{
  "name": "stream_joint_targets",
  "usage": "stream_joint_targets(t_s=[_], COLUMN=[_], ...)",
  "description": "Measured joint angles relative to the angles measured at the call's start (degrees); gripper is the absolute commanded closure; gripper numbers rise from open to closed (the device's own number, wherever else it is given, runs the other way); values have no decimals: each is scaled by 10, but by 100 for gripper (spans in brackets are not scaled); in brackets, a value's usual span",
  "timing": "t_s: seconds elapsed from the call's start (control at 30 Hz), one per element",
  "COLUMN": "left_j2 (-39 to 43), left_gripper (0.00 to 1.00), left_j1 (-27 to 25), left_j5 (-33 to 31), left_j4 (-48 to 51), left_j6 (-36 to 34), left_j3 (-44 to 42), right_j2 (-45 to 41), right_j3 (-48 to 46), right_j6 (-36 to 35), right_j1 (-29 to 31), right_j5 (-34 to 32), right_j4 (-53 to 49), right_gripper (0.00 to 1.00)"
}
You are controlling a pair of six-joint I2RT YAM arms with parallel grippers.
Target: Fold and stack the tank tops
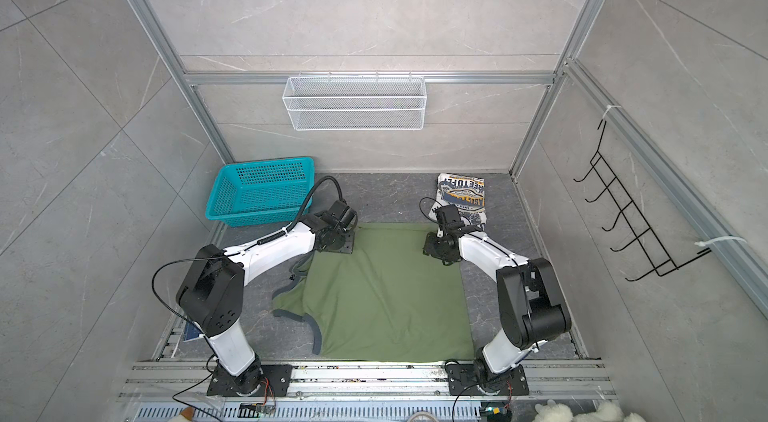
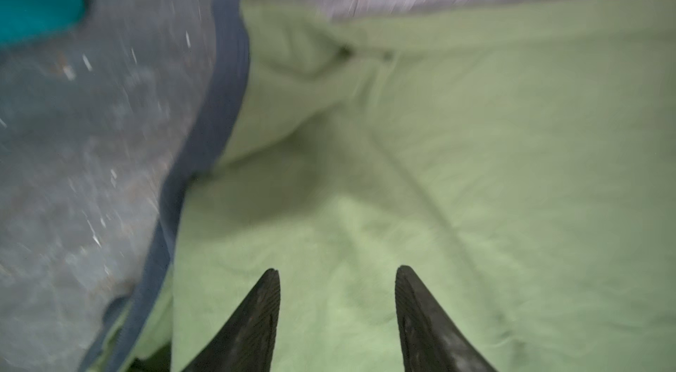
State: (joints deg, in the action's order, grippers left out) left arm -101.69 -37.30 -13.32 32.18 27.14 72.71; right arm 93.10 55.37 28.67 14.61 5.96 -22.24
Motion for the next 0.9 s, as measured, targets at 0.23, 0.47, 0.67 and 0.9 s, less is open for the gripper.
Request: stream_joint_targets(t_s=[0.23,0.47,0.67,0.9], left_j2=[1,6,28,91], left_gripper=[45,43,43,42], left_j1=[3,-21,-98,-145], left_j5=[20,30,35,33], left_j4=[-25,-40,-45,-36], left_j6=[30,71,119,143], left_j3=[-70,-122,-150,-157], right_j2=[40,40,41,30], right_j3=[-18,-30,-32,-25], right_j6=[30,55,63,54], right_j1=[-17,-82,-123,-128], right_j5=[11,29,54,12], right_j4=[18,53,68,26], right_gripper=[42,43,43,42])
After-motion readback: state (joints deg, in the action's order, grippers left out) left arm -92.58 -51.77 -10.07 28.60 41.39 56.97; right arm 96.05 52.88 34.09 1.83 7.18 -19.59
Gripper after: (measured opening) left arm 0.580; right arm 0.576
